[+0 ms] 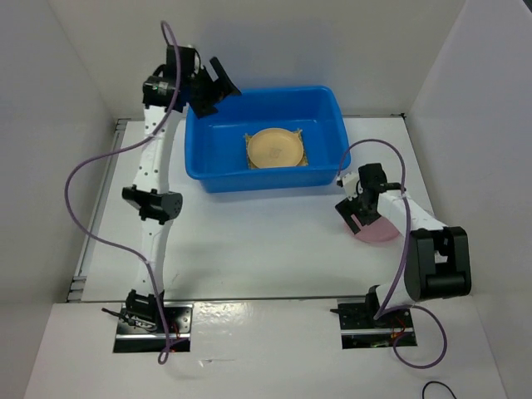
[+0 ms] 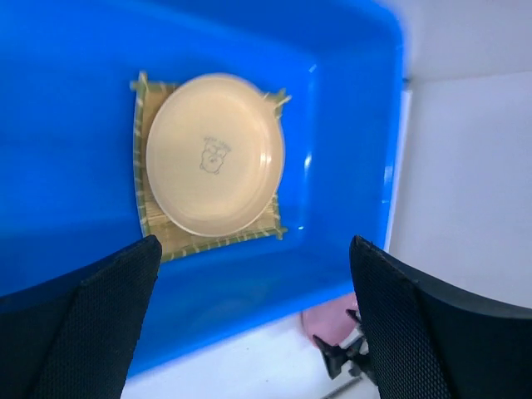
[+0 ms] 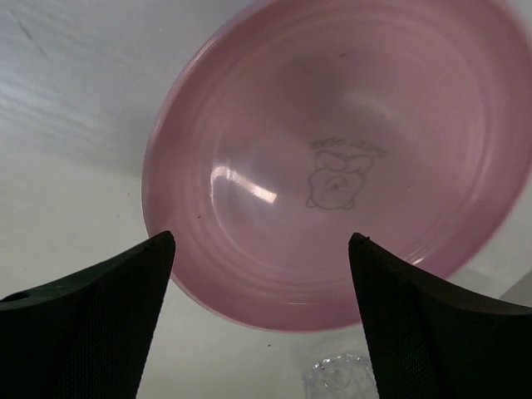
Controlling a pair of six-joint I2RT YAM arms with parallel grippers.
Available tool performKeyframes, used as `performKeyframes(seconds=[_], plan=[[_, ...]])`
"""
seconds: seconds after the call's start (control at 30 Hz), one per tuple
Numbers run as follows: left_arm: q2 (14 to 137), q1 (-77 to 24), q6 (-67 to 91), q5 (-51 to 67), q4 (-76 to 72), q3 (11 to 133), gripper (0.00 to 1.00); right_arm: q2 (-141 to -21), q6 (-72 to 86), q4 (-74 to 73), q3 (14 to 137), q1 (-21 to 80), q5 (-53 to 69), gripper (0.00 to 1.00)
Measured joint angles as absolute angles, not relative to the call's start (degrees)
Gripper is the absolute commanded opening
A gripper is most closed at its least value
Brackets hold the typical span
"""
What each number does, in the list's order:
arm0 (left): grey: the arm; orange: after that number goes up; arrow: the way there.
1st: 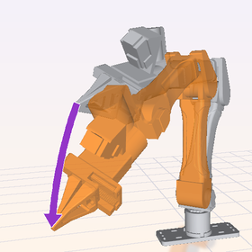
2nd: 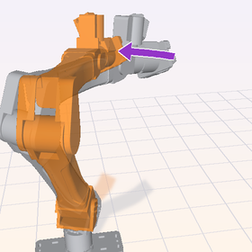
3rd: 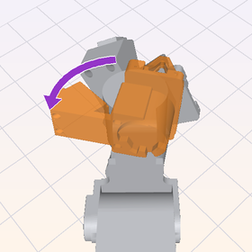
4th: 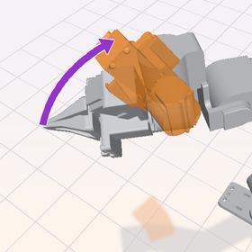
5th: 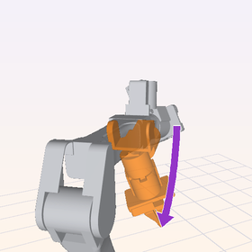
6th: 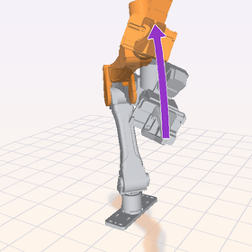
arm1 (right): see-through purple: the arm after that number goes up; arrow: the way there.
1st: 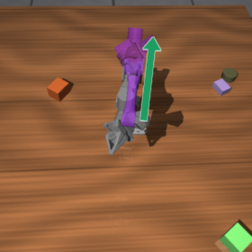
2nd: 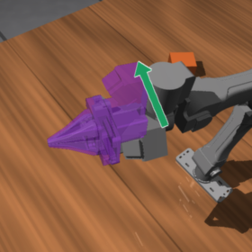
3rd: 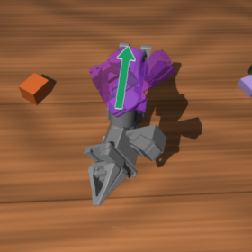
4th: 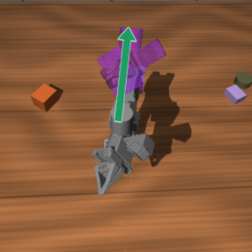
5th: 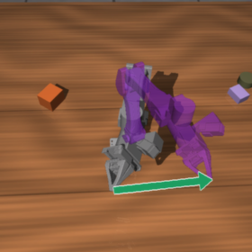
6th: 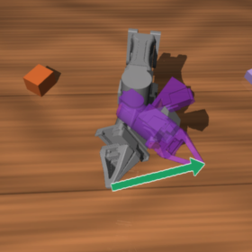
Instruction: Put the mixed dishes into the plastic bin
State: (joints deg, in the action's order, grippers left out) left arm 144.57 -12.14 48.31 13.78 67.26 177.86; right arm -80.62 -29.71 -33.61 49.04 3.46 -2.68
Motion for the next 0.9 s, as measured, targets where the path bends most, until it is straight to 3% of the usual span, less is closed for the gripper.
performKeyframes(seconds=[0.23, 0.57, 0.73, 0.9], plan=[[121.51, -16.03, 41.17, 3.07, 71.05, 167.06, 1.0, -82.94, -36.14, -36.45, 48.05, 5.58, -0.73, 0.81], [115.26, -16.51, 37.5, -2.81, 74.0, 147.5, 1.0, -84.27, -34.33, -38.11, 51.22, 5.15, 0.21, 0.82], [112.42, -16.27, 37.26, -4.27, 74.43, 140.09, 1.0, -84.84, -33.76, -37.91, 58.98, -1.19, 0.43, 0.85], [102.74, -15.0, 36.23, -4.54, 70.83, 128.6, 1.0, -94.06, -35.7, -38.02, 66.19, -12.14, 2.26, 0.85]])
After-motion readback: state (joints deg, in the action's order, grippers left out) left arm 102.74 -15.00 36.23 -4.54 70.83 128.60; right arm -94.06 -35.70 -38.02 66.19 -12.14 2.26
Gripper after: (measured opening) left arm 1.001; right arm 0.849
